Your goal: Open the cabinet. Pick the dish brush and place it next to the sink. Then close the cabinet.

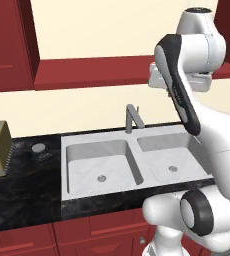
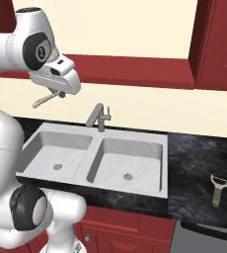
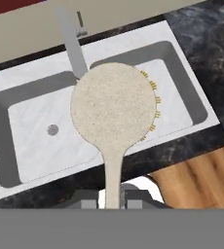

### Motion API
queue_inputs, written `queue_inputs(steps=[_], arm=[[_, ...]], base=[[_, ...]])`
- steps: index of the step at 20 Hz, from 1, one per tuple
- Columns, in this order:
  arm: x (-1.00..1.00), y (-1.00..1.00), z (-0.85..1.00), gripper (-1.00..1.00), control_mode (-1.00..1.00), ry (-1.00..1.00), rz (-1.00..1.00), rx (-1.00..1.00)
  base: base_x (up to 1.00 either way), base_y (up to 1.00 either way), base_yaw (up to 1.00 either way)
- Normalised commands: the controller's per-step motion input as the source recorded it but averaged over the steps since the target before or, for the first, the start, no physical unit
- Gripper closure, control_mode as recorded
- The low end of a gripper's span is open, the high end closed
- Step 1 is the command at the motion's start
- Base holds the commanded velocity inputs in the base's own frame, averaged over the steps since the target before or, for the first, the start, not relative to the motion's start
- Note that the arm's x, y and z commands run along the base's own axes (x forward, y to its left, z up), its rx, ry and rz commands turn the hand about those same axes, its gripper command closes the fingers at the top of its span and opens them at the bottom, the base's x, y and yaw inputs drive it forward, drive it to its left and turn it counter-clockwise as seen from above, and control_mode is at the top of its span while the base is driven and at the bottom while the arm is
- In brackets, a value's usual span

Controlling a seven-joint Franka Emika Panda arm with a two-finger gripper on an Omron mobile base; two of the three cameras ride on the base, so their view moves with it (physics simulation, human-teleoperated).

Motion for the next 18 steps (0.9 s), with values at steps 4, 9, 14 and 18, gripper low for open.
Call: queue_inputs(steps=[4, 9, 14, 18], arm=[[-0.72, -0.63, -0.42, 1.0, -1.0, 0.0, 0.2, 0.0], [-0.35, -0.67, -0.27, 1.0, -1.0, 0.01, 0.25, 0.0], [-0.06, -0.79, -0.34, 1.0, -1.0, 0.02, 0.28, 0.0], [0.0, -0.99, -0.51, 1.0, -1.0, 0.0, 0.09, -0.01]], base=[[0.0, 0.0, 0.0], [0.0, 0.0, 0.0], [0.0, 0.0, 0.0], [0.0, 0.0, 0.0]])
